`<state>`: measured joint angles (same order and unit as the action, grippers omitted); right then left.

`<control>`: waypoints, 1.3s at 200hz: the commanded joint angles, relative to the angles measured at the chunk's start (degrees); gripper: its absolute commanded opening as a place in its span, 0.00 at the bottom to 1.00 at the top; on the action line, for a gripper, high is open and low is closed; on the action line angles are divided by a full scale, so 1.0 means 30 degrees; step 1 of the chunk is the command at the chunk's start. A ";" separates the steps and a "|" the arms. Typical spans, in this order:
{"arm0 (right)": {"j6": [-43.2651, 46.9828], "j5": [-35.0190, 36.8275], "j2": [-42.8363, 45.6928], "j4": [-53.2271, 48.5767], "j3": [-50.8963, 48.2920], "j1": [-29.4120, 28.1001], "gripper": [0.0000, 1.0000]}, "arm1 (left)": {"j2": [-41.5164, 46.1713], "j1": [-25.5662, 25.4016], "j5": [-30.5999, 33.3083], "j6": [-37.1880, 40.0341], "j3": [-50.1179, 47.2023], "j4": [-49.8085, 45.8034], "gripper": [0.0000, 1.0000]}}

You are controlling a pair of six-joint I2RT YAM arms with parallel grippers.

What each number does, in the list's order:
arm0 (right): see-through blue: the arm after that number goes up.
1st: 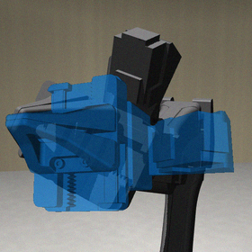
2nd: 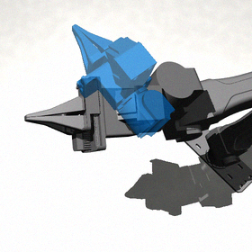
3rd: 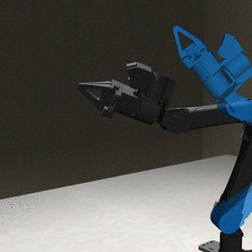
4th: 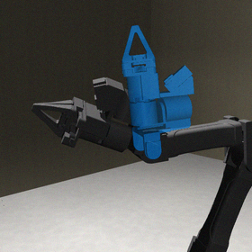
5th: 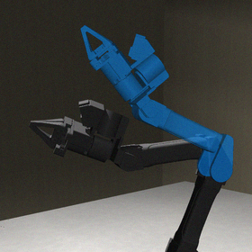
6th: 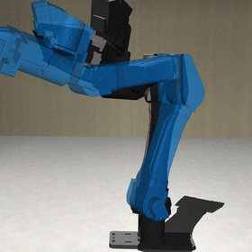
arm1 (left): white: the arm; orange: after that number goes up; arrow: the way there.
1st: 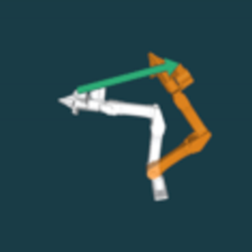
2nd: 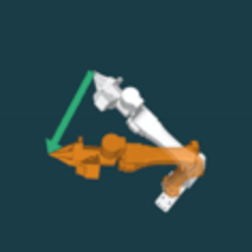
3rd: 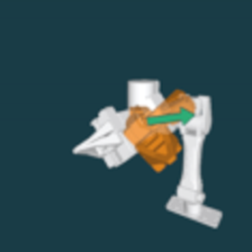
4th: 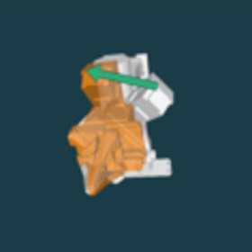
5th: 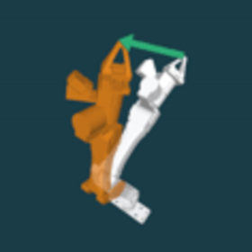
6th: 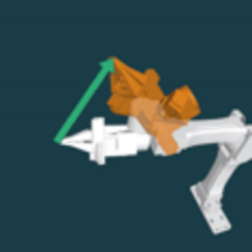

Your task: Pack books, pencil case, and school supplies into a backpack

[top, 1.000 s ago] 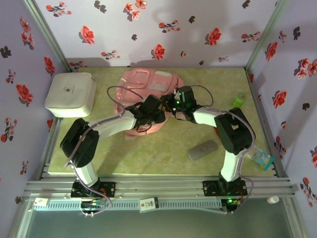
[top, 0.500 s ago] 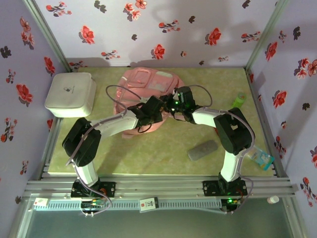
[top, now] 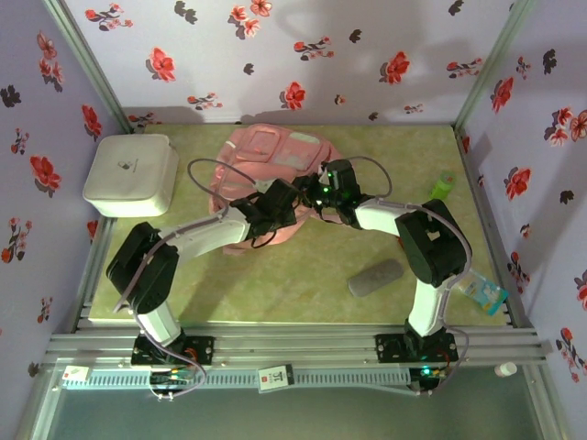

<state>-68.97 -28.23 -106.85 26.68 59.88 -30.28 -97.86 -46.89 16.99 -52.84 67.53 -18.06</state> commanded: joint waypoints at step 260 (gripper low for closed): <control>0.1845 0.1669 -0.0808 -0.1802 0.0693 -0.0130 0.17 | 0.4589 0.3444 -0.5232 0.1881 -0.3353 -0.3144 0.00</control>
<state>-65.49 -26.96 -109.40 22.04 61.82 -31.05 -84.88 -37.06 -0.58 -52.42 57.93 -24.12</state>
